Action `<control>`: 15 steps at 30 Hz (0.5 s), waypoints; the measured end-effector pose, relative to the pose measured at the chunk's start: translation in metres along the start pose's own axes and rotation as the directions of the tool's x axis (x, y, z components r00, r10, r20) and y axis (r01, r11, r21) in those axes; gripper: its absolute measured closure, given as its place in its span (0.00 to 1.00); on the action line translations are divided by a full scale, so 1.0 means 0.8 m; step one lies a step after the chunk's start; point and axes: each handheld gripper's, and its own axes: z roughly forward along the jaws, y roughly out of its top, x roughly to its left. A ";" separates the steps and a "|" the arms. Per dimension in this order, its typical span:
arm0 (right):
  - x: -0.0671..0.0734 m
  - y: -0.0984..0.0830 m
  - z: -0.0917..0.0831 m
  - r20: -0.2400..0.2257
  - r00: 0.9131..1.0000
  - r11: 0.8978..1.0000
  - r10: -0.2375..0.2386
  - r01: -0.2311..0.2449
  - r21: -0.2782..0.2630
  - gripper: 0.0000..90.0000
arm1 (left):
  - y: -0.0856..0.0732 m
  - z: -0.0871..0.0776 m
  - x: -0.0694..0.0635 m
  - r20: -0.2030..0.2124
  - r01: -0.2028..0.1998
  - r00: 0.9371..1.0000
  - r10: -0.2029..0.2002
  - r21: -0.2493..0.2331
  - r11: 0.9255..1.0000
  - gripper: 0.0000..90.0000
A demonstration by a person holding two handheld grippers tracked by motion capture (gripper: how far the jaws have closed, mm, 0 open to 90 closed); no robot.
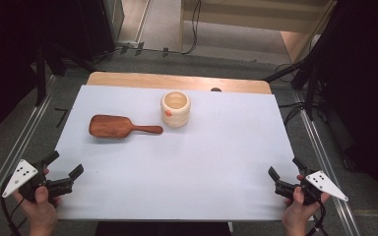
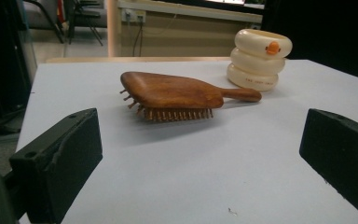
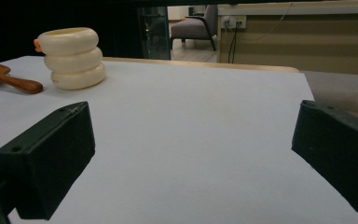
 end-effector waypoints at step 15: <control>0.004 -0.001 0.002 -0.001 1.000 1.000 -0.027 0.027 0.005 0.00 | 0.024 0.008 -0.015 -0.001 0.001 1.000 -0.001 0.021 1.000 0.27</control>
